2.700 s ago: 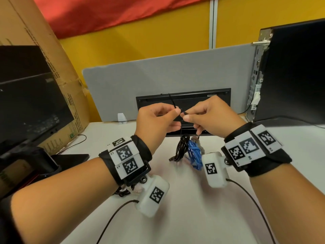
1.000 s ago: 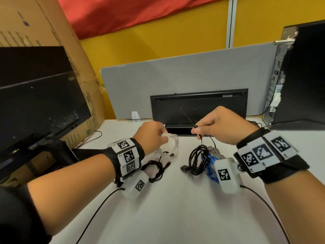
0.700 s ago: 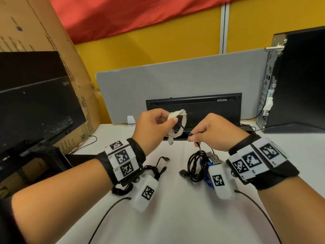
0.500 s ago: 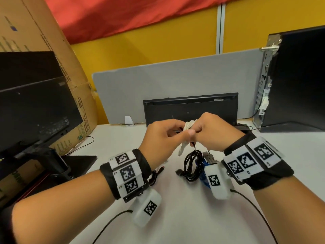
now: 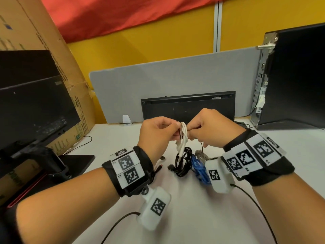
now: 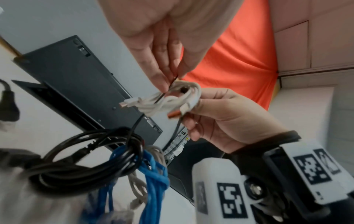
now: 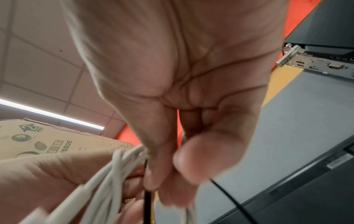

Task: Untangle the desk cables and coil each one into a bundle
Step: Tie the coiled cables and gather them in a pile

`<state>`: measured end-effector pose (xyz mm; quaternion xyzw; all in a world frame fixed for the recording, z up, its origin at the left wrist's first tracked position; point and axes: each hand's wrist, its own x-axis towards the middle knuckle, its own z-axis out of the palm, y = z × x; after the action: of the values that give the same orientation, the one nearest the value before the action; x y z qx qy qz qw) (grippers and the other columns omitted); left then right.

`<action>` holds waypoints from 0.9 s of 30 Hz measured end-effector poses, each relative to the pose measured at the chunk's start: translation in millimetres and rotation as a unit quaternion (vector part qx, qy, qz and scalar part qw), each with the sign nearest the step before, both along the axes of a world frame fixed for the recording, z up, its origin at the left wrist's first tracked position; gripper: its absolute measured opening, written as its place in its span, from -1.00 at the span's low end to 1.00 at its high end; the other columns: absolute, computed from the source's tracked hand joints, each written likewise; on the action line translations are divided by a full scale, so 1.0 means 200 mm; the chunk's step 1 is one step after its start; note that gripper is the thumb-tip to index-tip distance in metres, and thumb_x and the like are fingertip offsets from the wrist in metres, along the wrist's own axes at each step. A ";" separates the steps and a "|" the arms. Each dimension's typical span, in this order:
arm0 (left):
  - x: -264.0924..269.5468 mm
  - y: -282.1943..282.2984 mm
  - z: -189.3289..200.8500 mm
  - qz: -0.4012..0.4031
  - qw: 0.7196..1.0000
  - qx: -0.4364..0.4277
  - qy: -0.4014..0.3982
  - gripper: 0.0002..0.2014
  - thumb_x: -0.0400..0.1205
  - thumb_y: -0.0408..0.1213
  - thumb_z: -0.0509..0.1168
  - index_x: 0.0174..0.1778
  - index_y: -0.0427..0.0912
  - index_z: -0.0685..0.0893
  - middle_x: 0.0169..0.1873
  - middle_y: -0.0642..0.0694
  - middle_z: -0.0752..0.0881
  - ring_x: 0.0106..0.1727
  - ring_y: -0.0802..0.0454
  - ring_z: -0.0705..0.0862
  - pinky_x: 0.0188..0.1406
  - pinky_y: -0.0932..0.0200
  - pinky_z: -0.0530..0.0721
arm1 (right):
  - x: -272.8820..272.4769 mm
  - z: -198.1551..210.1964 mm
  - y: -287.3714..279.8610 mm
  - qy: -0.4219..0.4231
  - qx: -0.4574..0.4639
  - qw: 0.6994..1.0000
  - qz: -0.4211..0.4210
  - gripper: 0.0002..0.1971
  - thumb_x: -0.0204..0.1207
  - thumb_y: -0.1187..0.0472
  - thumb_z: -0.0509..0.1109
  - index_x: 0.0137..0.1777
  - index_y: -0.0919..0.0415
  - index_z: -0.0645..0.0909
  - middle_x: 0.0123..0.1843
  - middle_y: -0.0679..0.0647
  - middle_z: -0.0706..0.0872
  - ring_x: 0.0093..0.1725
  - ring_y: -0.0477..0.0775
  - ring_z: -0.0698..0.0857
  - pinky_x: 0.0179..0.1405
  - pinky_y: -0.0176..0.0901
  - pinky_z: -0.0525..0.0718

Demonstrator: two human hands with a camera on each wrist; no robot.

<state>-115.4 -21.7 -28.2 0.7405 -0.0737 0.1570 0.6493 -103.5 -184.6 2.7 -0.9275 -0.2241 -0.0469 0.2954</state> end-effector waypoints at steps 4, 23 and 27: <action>0.03 0.03 0.00 0.038 0.998 0.045 -0.033 -0.85 0.58 -0.43 0.41 -0.32 -0.26 0.74 -0.37 -0.26 0.79 -0.37 -0.06 0.78 -0.27 0.03 0.82 | 0.00 0.01 -0.03 0.020 -0.062 0.998 -0.019 -0.60 0.53 0.24 0.41 -0.55 -0.08 0.63 -0.51 -0.15 0.64 -0.65 -0.18 0.63 -0.69 -0.48 0.46; -0.02 -0.01 0.06 -0.053 0.998 0.011 -0.033 -0.92 0.60 -0.43 0.41 -0.19 -0.34 0.75 -0.17 -0.36 0.76 -0.30 -0.20 0.83 -0.26 0.07 0.82 | 0.03 -0.01 -0.04 0.015 0.166 0.986 0.009 -0.90 0.50 0.18 0.52 -0.22 0.02 0.84 -0.49 0.01 0.72 -0.59 -0.20 0.64 -0.57 -0.44 0.57; -0.01 0.04 0.06 -0.115 0.993 0.001 0.026 -0.91 0.63 -0.36 0.39 -0.10 -0.22 0.81 -0.15 -0.37 0.79 -0.23 -0.24 0.83 -0.18 0.01 0.82 | 0.03 -0.02 -0.04 0.003 0.140 0.990 0.023 -0.92 0.46 0.09 0.54 -0.22 -0.07 0.84 -0.53 -0.02 0.69 -0.58 -0.27 0.54 -0.59 -0.56 0.43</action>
<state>-117.7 -13.7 -16.7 0.7317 -0.1417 0.0624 0.6638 -97.5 -192.8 -2.0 -0.8719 -0.2354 -0.0684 0.4238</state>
